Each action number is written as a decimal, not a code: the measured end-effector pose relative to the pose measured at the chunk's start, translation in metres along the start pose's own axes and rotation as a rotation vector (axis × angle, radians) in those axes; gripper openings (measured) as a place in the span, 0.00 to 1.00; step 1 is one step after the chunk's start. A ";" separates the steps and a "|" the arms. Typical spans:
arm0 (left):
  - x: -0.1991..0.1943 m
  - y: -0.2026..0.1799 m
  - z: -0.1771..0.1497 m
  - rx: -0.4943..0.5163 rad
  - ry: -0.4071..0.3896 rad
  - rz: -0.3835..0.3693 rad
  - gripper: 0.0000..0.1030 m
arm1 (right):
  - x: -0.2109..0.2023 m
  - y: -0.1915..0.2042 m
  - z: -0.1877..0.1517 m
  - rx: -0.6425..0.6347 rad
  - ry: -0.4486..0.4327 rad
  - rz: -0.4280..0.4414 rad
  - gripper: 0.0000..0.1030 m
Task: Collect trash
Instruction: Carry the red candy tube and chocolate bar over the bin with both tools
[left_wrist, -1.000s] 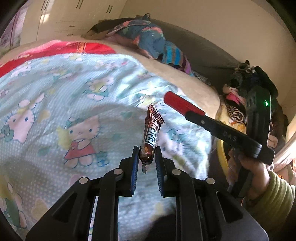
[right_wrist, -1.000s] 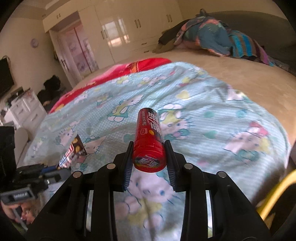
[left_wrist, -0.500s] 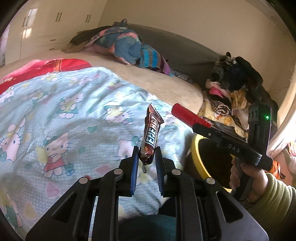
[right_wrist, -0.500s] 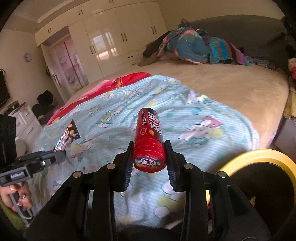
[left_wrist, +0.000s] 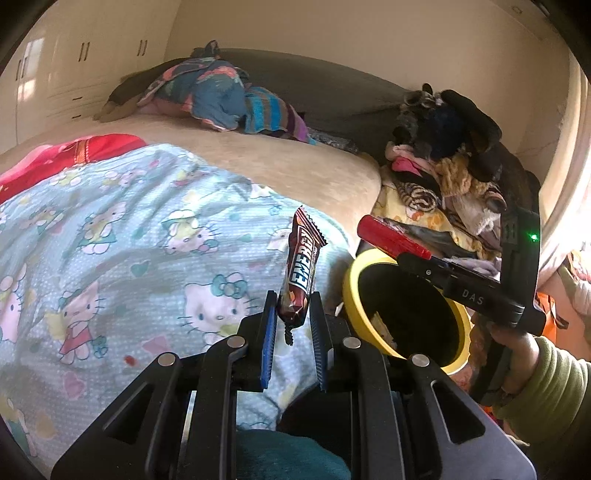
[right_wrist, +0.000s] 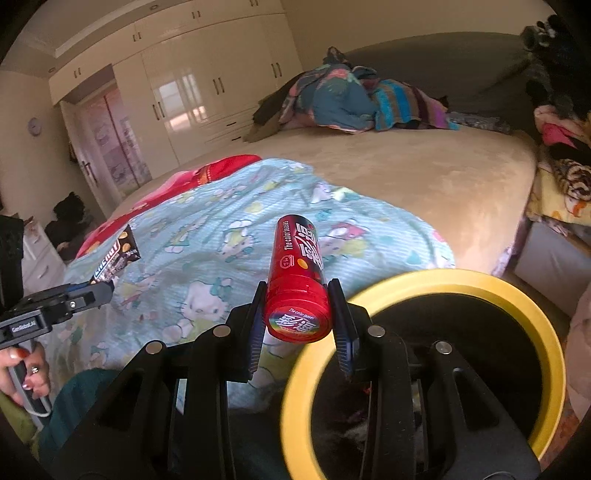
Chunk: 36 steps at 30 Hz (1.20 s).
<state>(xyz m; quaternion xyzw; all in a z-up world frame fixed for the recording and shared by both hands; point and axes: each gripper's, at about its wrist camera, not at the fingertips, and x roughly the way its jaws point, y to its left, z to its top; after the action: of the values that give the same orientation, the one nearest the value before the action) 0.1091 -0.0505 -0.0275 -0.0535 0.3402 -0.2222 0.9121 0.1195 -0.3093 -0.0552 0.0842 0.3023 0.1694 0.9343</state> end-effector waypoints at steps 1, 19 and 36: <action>0.001 -0.004 0.000 0.006 0.002 -0.005 0.17 | -0.002 -0.002 -0.001 0.001 -0.001 -0.008 0.25; 0.013 -0.064 -0.010 0.123 0.042 -0.065 0.17 | -0.037 -0.040 -0.018 0.024 -0.002 -0.098 0.25; 0.027 -0.109 -0.018 0.200 0.072 -0.106 0.17 | -0.057 -0.069 -0.031 0.075 -0.003 -0.179 0.25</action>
<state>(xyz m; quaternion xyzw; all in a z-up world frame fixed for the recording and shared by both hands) 0.0753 -0.1590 -0.0306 0.0279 0.3453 -0.3049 0.8871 0.0760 -0.3927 -0.0679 0.0920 0.3133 0.0736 0.9423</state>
